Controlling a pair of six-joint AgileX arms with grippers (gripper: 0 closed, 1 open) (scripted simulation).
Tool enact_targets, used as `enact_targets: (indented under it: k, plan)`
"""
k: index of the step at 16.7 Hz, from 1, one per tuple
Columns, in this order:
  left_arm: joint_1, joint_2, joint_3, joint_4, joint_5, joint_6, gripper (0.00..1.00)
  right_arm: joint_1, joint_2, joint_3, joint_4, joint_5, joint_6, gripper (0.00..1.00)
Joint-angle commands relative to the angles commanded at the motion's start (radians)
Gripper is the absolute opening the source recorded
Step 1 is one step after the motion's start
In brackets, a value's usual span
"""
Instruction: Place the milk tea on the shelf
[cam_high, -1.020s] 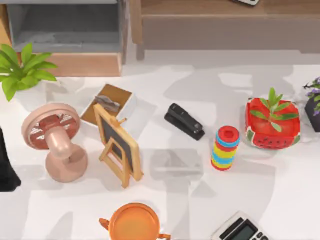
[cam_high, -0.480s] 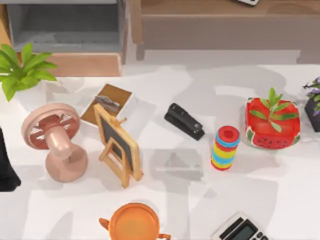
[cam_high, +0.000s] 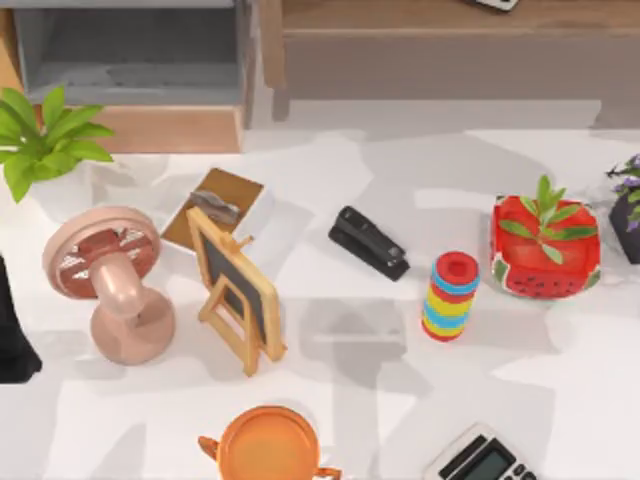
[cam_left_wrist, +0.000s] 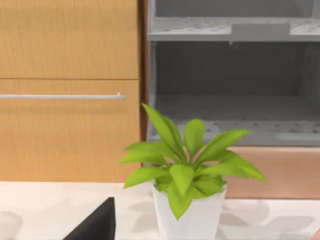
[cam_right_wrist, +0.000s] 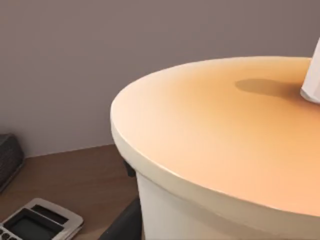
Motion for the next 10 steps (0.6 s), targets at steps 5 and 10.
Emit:
enact_targets:
  k: [5,10]
  plan:
    - [0.000,0.000,0.000,0.000,0.000,0.000,1.00,0.007,-0.019,-0.030,0.003,-0.019,0.049,0.00]
    - [0.000,0.000,0.000,0.000,0.000,0.000,1.00,-0.007,-0.025,-0.035,0.013,-0.021,0.062,0.00]
